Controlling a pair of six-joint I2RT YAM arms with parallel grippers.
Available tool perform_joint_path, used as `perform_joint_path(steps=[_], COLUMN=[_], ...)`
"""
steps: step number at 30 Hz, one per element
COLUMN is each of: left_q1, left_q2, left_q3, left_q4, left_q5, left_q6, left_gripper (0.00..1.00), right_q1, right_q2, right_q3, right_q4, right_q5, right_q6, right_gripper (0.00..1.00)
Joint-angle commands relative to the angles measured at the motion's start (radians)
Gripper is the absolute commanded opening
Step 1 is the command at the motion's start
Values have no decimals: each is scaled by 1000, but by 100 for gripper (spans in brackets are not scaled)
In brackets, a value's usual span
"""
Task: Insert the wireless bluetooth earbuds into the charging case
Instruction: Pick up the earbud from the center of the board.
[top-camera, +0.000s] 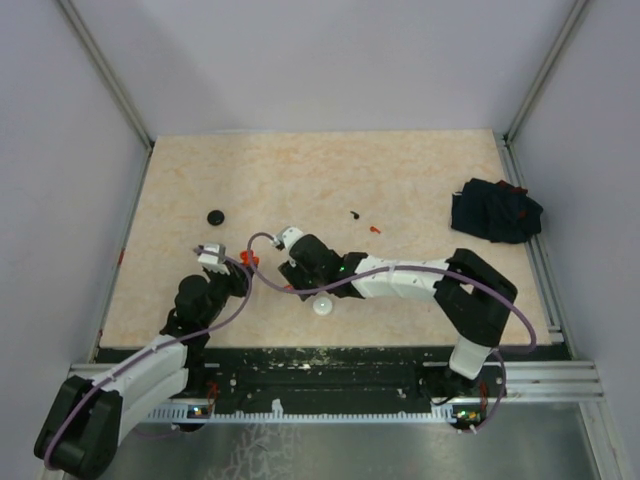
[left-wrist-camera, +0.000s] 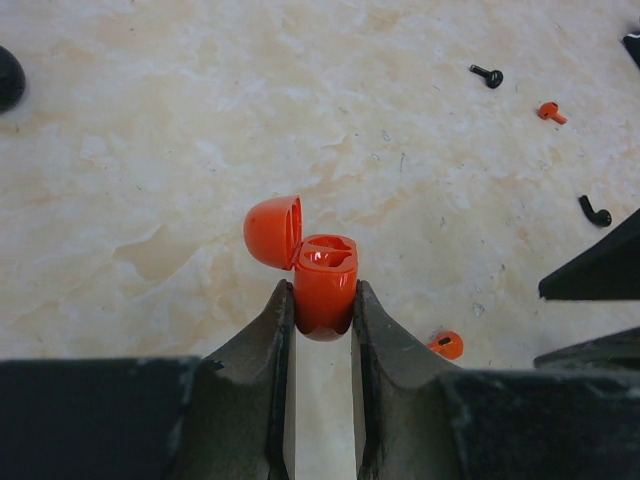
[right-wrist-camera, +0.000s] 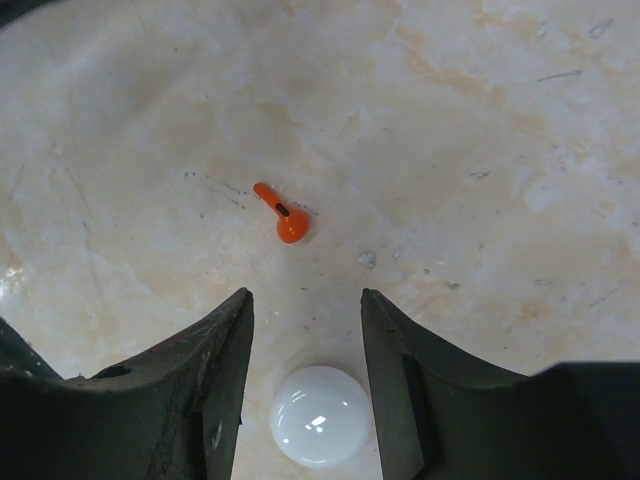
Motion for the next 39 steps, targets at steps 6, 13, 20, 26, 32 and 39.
perform_joint_path(steps=[6,13,20,26,32,39], left_q1=[50,56,59,61,63,63], left_q2=[-3,-11,-34,-47,-53,-51], left_q3=[-46,-53,-56,-54,-53,-52], left_q4=[79,92,88,82,83,90], left_q5=[39,47,51,54,64,86], left_q6=[-39,-43,-42,-42,-42,-34], left_gripper=[0,0,0,0,0,0], right_q1=[66,68,71,72,73,72], right_q2=[143,192,239,245,251,249], right_q3=[51,80,118,126,128,130], right_q4=[127,138,114,100,85,80], right_q5=[88,85,98,130,133,124], right_q6=[47,51,52,49,41,-1], right_gripper=[43,41,40,37,30,21])
